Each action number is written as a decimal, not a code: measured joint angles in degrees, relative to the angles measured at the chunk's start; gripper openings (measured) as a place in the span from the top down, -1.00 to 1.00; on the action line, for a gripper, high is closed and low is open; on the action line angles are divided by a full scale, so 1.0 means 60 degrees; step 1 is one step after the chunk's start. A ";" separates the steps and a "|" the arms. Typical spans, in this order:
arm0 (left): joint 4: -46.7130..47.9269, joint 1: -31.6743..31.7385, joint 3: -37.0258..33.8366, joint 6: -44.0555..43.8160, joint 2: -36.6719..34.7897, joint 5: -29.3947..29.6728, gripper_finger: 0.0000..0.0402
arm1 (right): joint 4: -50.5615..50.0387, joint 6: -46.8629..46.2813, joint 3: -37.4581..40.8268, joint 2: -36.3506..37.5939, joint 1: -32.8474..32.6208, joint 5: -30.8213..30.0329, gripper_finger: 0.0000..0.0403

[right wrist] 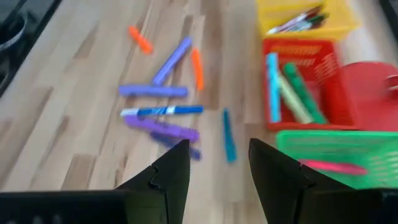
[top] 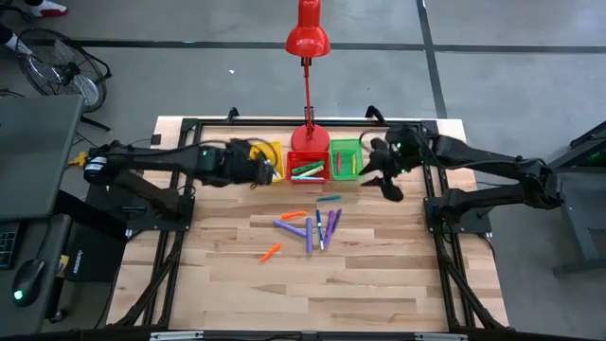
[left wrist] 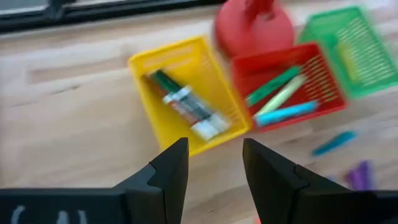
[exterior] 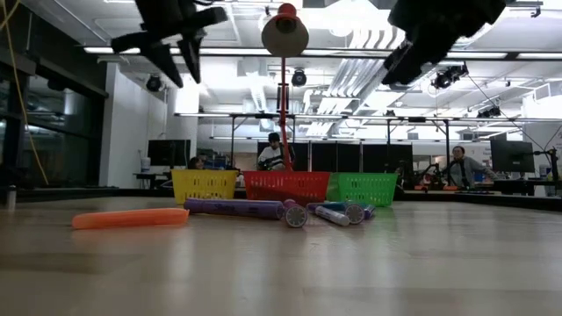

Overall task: Pick & Place Markers
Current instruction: Put the blue pen into the green bin

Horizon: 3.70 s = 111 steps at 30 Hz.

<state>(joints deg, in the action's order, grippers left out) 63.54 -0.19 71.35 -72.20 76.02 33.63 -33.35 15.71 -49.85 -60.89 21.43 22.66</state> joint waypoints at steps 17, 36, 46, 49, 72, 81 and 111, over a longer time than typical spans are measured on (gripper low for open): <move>-0.1925 -0.2997 -0.3483 -0.1702 -0.3163 0.2055 0.27 | 0.3427 0.0123 0.1327 -0.2446 -0.2077 -0.1755 0.18; -0.2800 -0.5493 -0.5767 -0.1750 -0.6214 0.4497 0.27 | 0.5738 0.0133 0.1320 -0.4878 -0.2125 -0.2670 -0.12; -0.5753 -0.5969 -0.8424 -0.0563 -0.8850 0.4212 0.27 | 0.5756 -0.0045 0.1320 -0.5445 -0.1960 -0.2617 -0.09; -0.7656 -0.5969 -0.9253 0.0869 -0.9640 0.3710 0.27 | 0.5794 -0.0042 0.1320 -0.5536 -0.1960 -0.2624 -0.09; -1.1033 -0.5966 -1.1743 0.2329 -1.1325 0.3208 0.27 | 0.6398 0.0752 0.1300 -0.6442 -0.1891 -0.2815 -0.09; -1.1026 -0.5969 -1.1751 0.2239 -1.1321 0.3224 0.27 | 0.6429 0.0385 0.1291 -0.6542 -0.1814 -0.2628 -0.09; -1.1024 -0.5969 -1.1762 0.2313 -1.1317 0.3241 0.27 | 0.5916 0.1037 0.1351 -0.5912 -0.3252 -0.5474 0.24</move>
<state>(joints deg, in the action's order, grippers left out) -2.60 -36.01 0.78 -58.32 8.12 53.08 2.15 21.94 -41.75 -96.36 1.92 -10.18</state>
